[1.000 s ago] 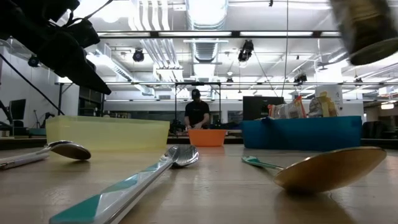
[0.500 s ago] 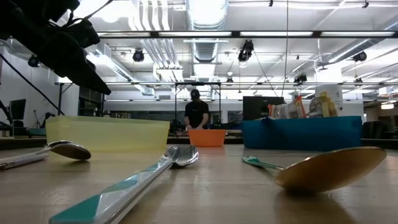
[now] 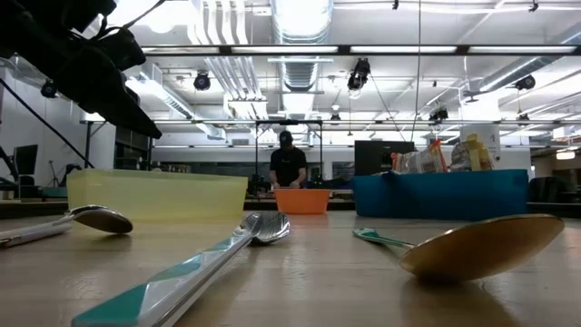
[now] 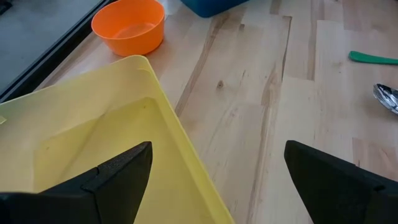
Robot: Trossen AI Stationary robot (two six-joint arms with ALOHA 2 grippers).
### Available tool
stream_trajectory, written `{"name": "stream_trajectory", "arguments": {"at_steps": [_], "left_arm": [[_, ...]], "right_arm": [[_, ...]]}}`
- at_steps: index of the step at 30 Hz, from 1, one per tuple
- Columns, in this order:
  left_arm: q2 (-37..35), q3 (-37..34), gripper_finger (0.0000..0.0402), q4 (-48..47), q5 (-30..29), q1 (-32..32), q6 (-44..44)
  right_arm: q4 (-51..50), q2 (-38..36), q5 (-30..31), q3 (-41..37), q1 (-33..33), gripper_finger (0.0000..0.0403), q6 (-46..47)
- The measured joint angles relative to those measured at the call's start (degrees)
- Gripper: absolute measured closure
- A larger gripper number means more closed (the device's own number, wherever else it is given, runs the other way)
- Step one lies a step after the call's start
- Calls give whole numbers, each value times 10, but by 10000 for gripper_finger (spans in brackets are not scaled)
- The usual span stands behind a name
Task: Pick & Place Food Item
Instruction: Put the yellow seasoning bottle into the black bin
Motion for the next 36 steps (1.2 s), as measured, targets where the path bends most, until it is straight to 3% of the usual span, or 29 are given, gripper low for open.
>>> {"name": "stream_trajectory", "arguments": {"at_steps": [20,36], "left_arm": [[0,0,33,0,0,0,0],[0,0,33,0,0,0,0]], "right_arm": [[-39,44,3,-11,-1,177,31],[22,43,52,-50,0,177,38]]}}
